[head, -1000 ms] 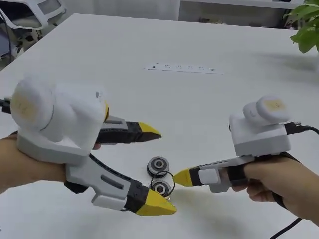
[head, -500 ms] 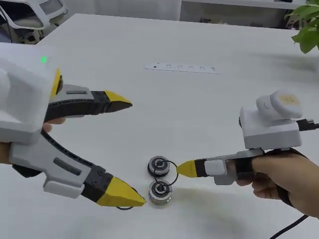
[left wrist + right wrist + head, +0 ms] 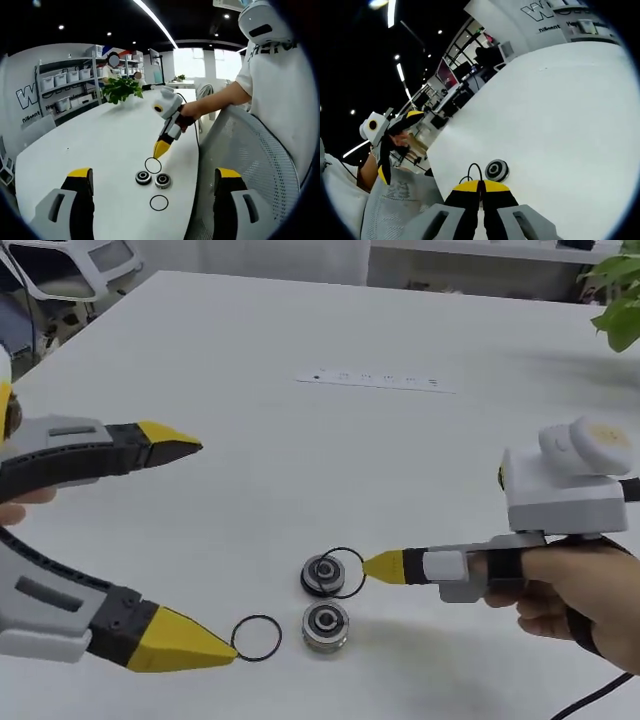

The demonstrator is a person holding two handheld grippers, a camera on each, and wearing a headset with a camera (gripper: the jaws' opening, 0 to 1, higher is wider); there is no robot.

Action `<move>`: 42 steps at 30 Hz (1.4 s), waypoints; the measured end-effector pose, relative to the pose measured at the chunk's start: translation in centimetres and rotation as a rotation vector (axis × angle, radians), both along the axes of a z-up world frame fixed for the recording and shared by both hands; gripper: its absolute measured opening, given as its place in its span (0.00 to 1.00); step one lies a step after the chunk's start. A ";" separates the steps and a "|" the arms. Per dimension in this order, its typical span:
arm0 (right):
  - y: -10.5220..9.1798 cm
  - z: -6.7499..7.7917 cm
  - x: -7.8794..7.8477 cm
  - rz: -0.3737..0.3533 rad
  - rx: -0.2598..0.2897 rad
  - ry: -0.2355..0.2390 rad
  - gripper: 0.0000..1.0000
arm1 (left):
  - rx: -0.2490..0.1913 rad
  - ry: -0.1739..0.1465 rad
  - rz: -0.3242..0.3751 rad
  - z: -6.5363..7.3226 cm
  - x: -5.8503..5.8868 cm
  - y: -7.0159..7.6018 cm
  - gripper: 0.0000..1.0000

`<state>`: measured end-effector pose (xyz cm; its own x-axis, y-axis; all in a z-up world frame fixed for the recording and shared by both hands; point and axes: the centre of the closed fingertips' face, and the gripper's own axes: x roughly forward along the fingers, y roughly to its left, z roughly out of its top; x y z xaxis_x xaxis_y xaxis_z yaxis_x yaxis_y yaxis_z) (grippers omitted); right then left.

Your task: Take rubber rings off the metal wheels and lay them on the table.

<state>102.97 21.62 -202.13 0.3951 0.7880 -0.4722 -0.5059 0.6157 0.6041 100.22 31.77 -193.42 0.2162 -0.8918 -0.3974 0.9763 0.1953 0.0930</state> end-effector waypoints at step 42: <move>1.9 2.5 -0.1 0.046 0.040 -0.105 0.00 | 0.050 0.124 0.161 -5.2 -2.8 3.6 0.96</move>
